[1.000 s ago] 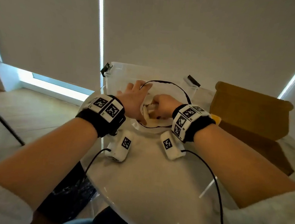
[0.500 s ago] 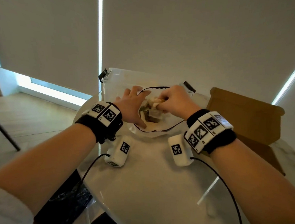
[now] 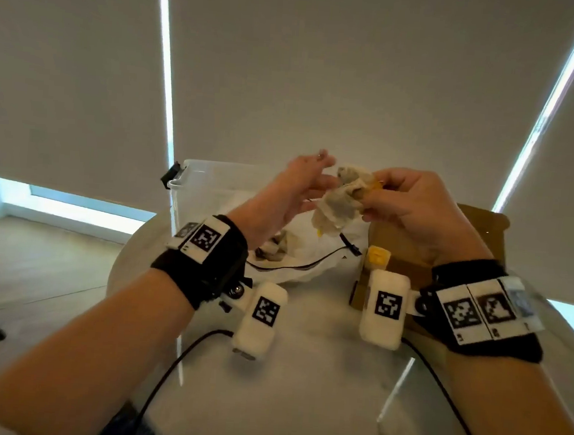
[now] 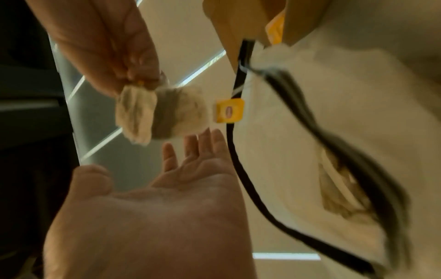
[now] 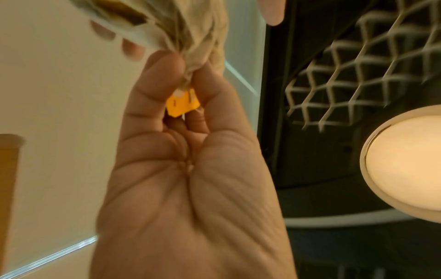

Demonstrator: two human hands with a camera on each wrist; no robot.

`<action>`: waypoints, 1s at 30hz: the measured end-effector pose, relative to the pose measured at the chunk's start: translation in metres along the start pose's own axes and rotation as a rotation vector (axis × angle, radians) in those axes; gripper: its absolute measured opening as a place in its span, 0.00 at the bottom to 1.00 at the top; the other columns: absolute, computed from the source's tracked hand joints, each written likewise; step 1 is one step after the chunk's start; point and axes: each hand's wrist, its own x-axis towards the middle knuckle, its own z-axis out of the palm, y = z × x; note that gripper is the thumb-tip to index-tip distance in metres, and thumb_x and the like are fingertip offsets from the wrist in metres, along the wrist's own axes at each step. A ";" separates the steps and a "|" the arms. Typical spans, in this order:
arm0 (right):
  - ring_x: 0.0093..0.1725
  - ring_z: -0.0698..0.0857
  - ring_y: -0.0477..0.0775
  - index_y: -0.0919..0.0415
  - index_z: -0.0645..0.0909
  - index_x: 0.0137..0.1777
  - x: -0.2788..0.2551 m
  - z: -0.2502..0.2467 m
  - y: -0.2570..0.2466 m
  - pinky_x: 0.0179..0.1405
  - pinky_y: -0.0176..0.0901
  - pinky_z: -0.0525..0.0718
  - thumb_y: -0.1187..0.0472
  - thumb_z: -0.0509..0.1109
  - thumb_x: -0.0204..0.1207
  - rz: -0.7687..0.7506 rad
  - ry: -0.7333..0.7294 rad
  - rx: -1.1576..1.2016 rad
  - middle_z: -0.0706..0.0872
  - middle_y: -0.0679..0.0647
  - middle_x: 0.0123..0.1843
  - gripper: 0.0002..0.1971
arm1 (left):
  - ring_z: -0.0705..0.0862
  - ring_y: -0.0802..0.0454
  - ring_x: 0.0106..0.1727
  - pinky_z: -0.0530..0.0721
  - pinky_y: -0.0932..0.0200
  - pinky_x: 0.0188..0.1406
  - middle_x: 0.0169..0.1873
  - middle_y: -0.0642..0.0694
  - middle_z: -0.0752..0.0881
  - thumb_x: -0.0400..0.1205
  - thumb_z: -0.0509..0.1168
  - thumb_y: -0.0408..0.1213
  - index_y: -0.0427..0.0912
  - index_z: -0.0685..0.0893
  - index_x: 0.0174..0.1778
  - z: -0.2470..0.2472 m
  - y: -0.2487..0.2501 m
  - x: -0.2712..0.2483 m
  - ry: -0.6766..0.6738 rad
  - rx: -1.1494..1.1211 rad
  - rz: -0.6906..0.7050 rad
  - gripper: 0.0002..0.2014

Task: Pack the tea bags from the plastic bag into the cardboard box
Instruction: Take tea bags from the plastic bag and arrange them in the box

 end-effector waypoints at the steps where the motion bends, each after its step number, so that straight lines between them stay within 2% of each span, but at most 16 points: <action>1: 0.30 0.85 0.42 0.62 0.84 0.41 -0.002 -0.005 0.005 0.31 0.30 0.85 0.74 0.70 0.71 0.006 0.037 0.065 0.88 0.50 0.31 0.07 | 0.83 0.51 0.47 0.80 0.53 0.51 0.45 0.44 0.85 0.87 0.48 0.47 0.37 0.76 0.66 0.009 -0.004 0.004 -0.060 0.019 -0.012 0.21; 2: 0.30 0.85 0.43 0.63 0.84 0.41 -0.004 -0.009 0.011 0.31 0.30 0.85 0.74 0.70 0.71 0.019 0.073 0.137 0.88 0.50 0.31 0.06 | 0.84 0.53 0.46 0.82 0.53 0.50 0.44 0.47 0.86 0.86 0.50 0.51 0.41 0.78 0.62 0.019 -0.009 0.010 -0.143 0.034 -0.023 0.21; 4: 0.34 0.87 0.46 0.64 0.85 0.44 -0.007 -0.018 0.023 0.33 0.34 0.86 0.72 0.69 0.72 0.060 0.139 0.258 0.89 0.54 0.35 0.05 | 0.85 0.49 0.53 0.83 0.47 0.56 0.52 0.46 0.85 0.83 0.57 0.52 0.46 0.77 0.62 0.027 -0.028 0.016 -0.369 -0.007 -0.065 0.17; 5: 0.36 0.87 0.48 0.64 0.85 0.45 -0.008 -0.022 0.029 0.35 0.35 0.87 0.71 0.69 0.72 0.084 0.164 0.279 0.90 0.55 0.38 0.05 | 0.84 0.46 0.55 0.83 0.47 0.56 0.55 0.44 0.83 0.83 0.61 0.48 0.47 0.76 0.63 0.030 -0.037 0.018 -0.431 -0.057 -0.116 0.15; 7: 0.38 0.89 0.48 0.63 0.85 0.45 -0.010 -0.030 0.040 0.35 0.35 0.87 0.71 0.69 0.74 0.125 0.207 0.254 0.91 0.55 0.39 0.06 | 0.82 0.44 0.53 0.87 0.50 0.48 0.57 0.41 0.79 0.83 0.63 0.37 0.46 0.74 0.65 0.042 -0.052 0.026 -0.484 -0.195 -0.190 0.15; 8: 0.38 0.89 0.47 0.63 0.85 0.45 -0.011 -0.032 0.045 0.34 0.34 0.86 0.71 0.69 0.74 0.145 0.218 0.221 0.91 0.55 0.39 0.05 | 0.81 0.46 0.51 0.89 0.54 0.43 0.58 0.39 0.77 0.82 0.64 0.35 0.46 0.71 0.69 0.049 -0.058 0.031 -0.484 -0.284 -0.228 0.19; 10: 0.37 0.88 0.45 0.64 0.85 0.46 -0.012 -0.035 0.056 0.32 0.32 0.84 0.69 0.70 0.74 0.191 0.232 0.136 0.90 0.55 0.40 0.04 | 0.82 0.47 0.48 0.87 0.58 0.33 0.61 0.38 0.75 0.80 0.67 0.38 0.52 0.65 0.75 0.058 -0.065 0.038 -0.425 -0.431 -0.299 0.27; 12: 0.40 0.87 0.47 0.64 0.85 0.49 -0.013 -0.036 0.065 0.35 0.33 0.85 0.67 0.71 0.74 0.223 0.221 0.053 0.90 0.56 0.42 0.06 | 0.82 0.49 0.45 0.86 0.60 0.29 0.59 0.40 0.77 0.81 0.65 0.44 0.55 0.65 0.75 0.062 -0.073 0.045 -0.325 -0.434 -0.336 0.26; 15: 0.46 0.88 0.48 0.61 0.84 0.54 -0.011 -0.032 0.072 0.42 0.35 0.86 0.70 0.70 0.75 0.238 0.159 0.003 0.89 0.54 0.47 0.10 | 0.82 0.52 0.40 0.82 0.61 0.30 0.50 0.41 0.82 0.84 0.59 0.50 0.48 0.76 0.67 0.063 -0.088 0.052 -0.283 -0.332 -0.321 0.17; 18: 0.48 0.87 0.47 0.58 0.80 0.56 -0.009 -0.029 0.076 0.45 0.37 0.87 0.73 0.67 0.76 0.256 0.188 0.061 0.88 0.52 0.49 0.12 | 0.81 0.53 0.38 0.78 0.59 0.35 0.42 0.44 0.84 0.85 0.58 0.50 0.49 0.80 0.57 0.058 -0.099 0.053 -0.213 -0.304 -0.320 0.12; 21: 0.47 0.86 0.51 0.59 0.81 0.55 -0.006 -0.026 0.082 0.49 0.44 0.86 0.68 0.68 0.77 0.306 0.219 0.083 0.87 0.54 0.50 0.08 | 0.82 0.52 0.42 0.80 0.59 0.36 0.48 0.44 0.83 0.85 0.59 0.49 0.52 0.77 0.66 0.050 -0.107 0.054 -0.234 -0.271 -0.334 0.15; 23: 0.44 0.85 0.54 0.61 0.83 0.52 -0.007 -0.024 0.085 0.48 0.48 0.85 0.63 0.69 0.77 0.339 0.201 0.064 0.88 0.57 0.47 0.07 | 0.84 0.54 0.40 0.81 0.60 0.33 0.50 0.43 0.83 0.83 0.62 0.46 0.52 0.73 0.71 0.047 -0.108 0.050 -0.285 -0.242 -0.313 0.19; 25: 0.40 0.84 0.54 0.63 0.83 0.50 -0.006 -0.021 0.086 0.43 0.46 0.85 0.62 0.70 0.77 0.367 0.197 0.049 0.87 0.58 0.43 0.06 | 0.86 0.56 0.38 0.82 0.61 0.32 0.47 0.45 0.84 0.82 0.64 0.40 0.51 0.72 0.70 0.046 -0.107 0.047 -0.306 -0.254 -0.292 0.20; 28: 0.39 0.84 0.51 0.63 0.83 0.51 -0.004 -0.020 0.088 0.40 0.42 0.85 0.62 0.69 0.78 0.374 0.256 0.080 0.86 0.58 0.45 0.06 | 0.83 0.51 0.46 0.80 0.55 0.39 0.51 0.45 0.83 0.80 0.66 0.33 0.50 0.72 0.69 0.044 -0.110 0.048 -0.321 -0.223 -0.266 0.22; 30: 0.43 0.84 0.51 0.61 0.82 0.52 -0.003 -0.022 0.089 0.40 0.42 0.86 0.63 0.68 0.79 0.362 0.338 0.143 0.85 0.57 0.47 0.05 | 0.82 0.52 0.45 0.80 0.59 0.34 0.51 0.45 0.83 0.79 0.67 0.33 0.51 0.74 0.69 0.042 -0.110 0.049 -0.285 -0.218 -0.270 0.22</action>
